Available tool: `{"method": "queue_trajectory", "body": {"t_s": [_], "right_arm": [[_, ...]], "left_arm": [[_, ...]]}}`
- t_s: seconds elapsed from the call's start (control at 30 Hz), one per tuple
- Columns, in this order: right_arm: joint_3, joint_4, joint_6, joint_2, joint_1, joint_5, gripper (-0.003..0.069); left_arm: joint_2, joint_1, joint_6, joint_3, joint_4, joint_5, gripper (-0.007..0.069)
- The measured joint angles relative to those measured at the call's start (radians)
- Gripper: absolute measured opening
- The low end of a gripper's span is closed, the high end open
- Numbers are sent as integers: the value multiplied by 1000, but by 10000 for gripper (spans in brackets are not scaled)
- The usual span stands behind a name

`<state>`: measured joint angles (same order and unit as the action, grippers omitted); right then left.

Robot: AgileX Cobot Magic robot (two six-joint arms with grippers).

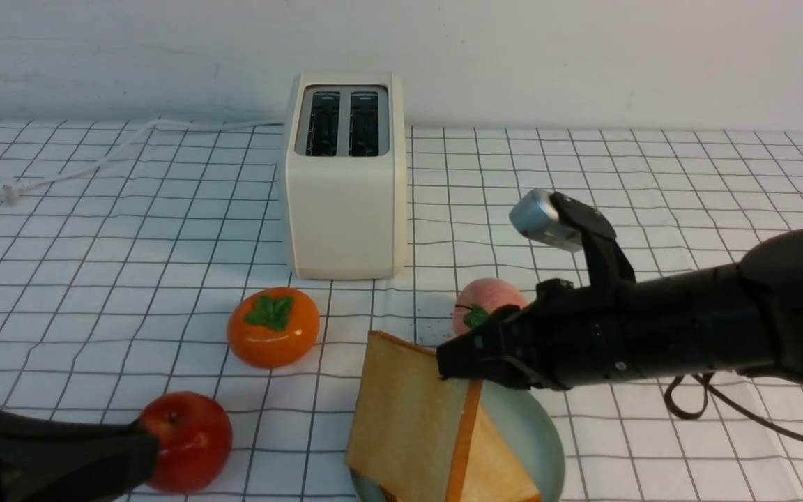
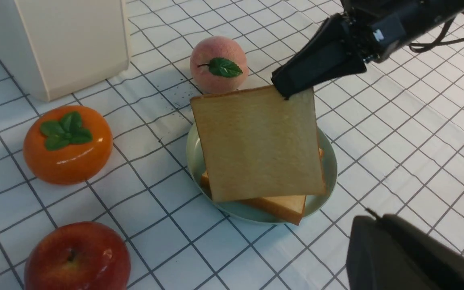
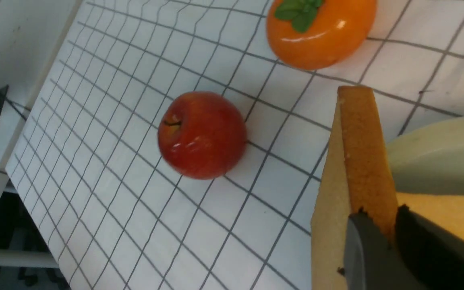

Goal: Take toasted bread from bread machine on white checkered table place on plate.
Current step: 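Place the held slice of bread on top of the slice on the plate with the right gripper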

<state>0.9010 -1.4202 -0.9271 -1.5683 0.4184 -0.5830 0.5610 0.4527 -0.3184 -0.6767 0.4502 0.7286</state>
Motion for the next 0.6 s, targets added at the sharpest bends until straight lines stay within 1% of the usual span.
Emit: {"method": "queue_trajectory", "body": {"t_s": [0.17,0.27,0.33,0.37,0.43,0.47,0.5,0.6], "right_arm": [[0,-9,-1,-14,-28,-9,83],[0,-9,-1,-16,-28,-12,88],[0,-8,-1,-16,-28,-31,138],[0,-7,-1,-16,-28,-32,144],[0,27,-2,-16,-28,-48,245],[0,31,-2,-16,-28,-48,254],[0,81,9,-16,-30,-49,335],[0,174,71,-16,-47,-46,429]], "left_arm": [[0,0,0,0,0,7,-13],[0,0,0,0,0,4,-13],[0,0,0,0,0,3,-13],[0,0,0,0,0,3,-13],[0,0,0,0,0,0,-13],[0,0,0,0,0,0,-13],[0,0,0,0,0,-3,-13],[0,0,0,0,0,-3,-13]]}}
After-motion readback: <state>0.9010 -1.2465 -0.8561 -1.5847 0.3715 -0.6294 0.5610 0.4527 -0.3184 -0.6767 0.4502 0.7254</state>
